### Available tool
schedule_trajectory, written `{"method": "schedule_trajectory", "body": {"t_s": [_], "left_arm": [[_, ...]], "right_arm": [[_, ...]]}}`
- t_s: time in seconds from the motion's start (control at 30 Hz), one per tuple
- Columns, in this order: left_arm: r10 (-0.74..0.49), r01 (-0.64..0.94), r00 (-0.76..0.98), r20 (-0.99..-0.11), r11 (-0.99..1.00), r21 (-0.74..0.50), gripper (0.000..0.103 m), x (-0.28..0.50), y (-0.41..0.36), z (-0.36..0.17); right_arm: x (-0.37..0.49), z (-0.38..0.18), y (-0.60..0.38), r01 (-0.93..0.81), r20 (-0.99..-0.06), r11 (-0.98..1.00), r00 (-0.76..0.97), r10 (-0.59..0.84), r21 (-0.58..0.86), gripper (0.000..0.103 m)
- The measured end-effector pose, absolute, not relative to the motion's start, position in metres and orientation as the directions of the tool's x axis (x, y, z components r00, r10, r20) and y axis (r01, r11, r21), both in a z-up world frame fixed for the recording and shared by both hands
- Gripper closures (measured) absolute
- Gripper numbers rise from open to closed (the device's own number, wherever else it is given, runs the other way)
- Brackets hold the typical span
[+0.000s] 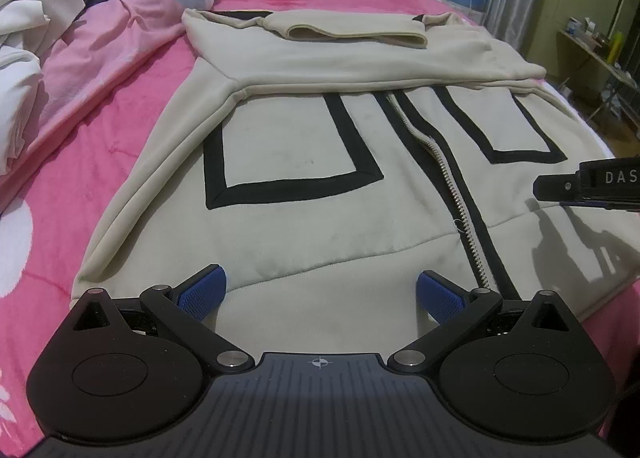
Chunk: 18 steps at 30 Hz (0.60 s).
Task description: Fold clothes
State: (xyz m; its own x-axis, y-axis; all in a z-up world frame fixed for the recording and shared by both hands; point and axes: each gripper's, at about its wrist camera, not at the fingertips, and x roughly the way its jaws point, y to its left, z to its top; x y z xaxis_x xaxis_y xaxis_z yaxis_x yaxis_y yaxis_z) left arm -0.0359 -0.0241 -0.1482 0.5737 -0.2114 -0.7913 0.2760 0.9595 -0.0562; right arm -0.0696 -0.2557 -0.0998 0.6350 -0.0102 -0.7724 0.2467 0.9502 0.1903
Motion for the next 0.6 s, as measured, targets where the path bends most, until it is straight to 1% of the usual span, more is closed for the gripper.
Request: {"method": "schedule_trajectory", "body": {"t_s": [0.6], "left_arm": [[-0.189,0.252,0.567,-0.802,0.966,-0.049,0.0,-0.0367,-0.0273,-0.148]], "right_arm": [[-0.07,-0.0987,-0.2529,0.238,-0.775,0.951,0.632,0.004,0.199,0.069]]}}
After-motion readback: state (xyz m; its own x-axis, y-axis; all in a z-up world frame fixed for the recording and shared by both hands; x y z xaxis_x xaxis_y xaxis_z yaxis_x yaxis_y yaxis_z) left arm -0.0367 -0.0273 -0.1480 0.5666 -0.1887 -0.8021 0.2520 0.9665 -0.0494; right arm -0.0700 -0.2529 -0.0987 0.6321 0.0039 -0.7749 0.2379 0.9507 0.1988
